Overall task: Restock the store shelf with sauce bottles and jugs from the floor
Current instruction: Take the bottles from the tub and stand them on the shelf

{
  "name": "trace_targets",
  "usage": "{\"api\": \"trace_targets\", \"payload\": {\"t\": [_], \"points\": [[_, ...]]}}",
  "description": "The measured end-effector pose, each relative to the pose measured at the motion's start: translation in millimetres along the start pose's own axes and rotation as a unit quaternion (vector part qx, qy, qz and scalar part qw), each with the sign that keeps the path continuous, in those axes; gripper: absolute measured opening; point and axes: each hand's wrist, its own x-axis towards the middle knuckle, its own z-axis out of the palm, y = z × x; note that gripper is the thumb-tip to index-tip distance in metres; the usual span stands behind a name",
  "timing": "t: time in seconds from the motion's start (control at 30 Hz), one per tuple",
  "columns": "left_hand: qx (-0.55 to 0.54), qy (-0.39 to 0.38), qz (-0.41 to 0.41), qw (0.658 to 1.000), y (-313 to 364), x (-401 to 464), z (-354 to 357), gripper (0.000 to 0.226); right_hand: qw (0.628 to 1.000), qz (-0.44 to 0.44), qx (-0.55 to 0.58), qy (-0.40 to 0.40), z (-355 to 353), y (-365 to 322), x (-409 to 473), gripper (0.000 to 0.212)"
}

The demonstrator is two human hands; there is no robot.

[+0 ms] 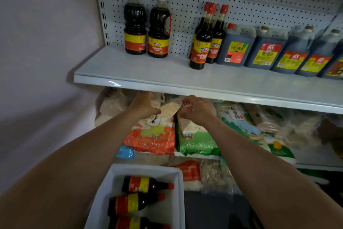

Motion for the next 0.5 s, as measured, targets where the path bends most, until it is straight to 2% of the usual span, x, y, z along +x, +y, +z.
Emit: {"api": "trace_targets", "payload": {"t": [0.3, 0.5], "points": [[0.004, -0.094, -0.081, 0.992, -66.2, -29.1, 73.7, 0.078, 0.991, 0.053, 0.018, -0.122, 92.0, 44.0, -28.5, 0.075], [0.004, -0.163, -0.122, 0.979, -101.9, -41.1, 142.7, 0.073, 0.972, 0.116, 0.046, -0.2, 159.9, 95.3, -35.6, 0.068]]}}
